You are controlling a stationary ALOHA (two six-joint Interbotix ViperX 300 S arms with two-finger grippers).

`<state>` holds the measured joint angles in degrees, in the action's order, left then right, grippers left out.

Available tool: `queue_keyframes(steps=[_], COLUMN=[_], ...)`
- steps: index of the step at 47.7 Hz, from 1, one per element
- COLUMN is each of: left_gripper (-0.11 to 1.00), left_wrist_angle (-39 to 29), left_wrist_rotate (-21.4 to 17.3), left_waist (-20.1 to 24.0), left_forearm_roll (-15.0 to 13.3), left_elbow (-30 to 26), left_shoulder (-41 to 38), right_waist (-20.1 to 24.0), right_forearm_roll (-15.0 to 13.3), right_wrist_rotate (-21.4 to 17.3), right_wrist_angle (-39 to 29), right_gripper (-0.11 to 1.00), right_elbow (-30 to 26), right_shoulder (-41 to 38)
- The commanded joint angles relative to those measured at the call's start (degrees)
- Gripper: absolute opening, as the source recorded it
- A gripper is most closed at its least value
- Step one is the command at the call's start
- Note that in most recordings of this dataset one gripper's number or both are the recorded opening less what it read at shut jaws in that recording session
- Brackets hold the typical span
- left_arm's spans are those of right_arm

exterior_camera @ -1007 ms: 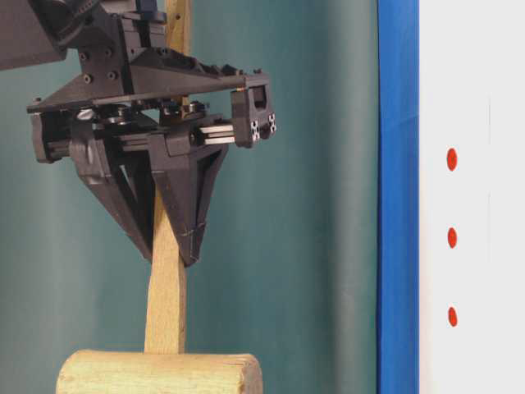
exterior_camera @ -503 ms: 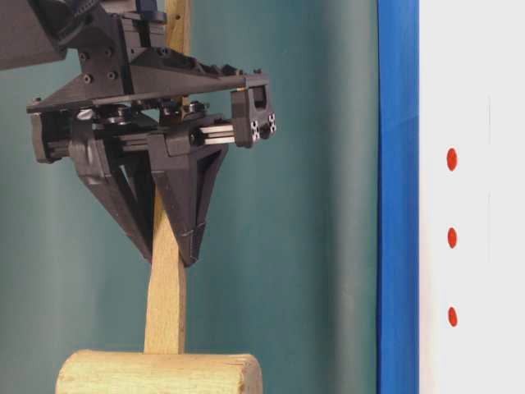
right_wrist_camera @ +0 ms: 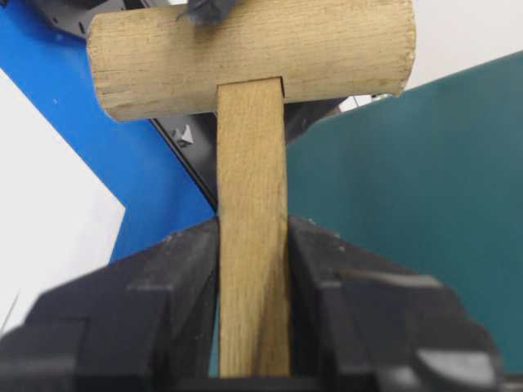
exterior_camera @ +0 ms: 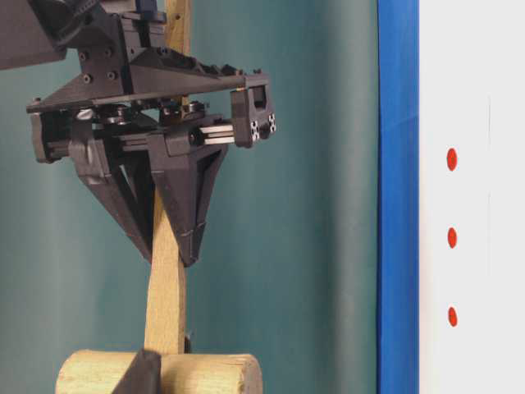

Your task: Hit the mark with a hammer.

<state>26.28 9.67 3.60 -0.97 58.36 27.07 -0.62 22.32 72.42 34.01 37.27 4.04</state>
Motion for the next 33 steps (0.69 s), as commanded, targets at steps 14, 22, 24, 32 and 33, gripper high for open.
queue_keyframes(steps=[14, 22, 24, 32, 33], left_gripper=[0.92, 0.69, 0.57, 0.43, 0.43], left_wrist_angle=[1.2, 0.4, 0.4, 0.3, 0.2], left_wrist_rotate=[0.3, 1.8, 2.0, 1.8, 1.8], left_waist=[0.0, 0.0, 0.0, -0.6, -0.7], left_forearm_roll=[-0.1, -0.1, -0.1, 0.1, 0.2], left_elbow=[-2.9, -3.2, -3.2, -3.2, -3.2], left_shoulder=[-1.4, -1.8, -1.8, -1.8, -1.8], right_waist=[-0.2, -0.3, -0.3, -0.5, -0.6], right_forearm_roll=[0.1, 0.1, 0.1, 0.6, 0.8], right_wrist_rotate=[-0.1, -0.4, -0.4, -0.6, -0.6], right_wrist_angle=[-1.2, -1.8, -2.1, -3.2, -3.3], right_gripper=[0.10, 0.10, 0.10, 0.10, 0.10], right_elbow=[-1.1, -1.1, -1.1, -1.1, -1.1], right_shoulder=[2.1, 2.1, 2.1, 2.1, 2.1])
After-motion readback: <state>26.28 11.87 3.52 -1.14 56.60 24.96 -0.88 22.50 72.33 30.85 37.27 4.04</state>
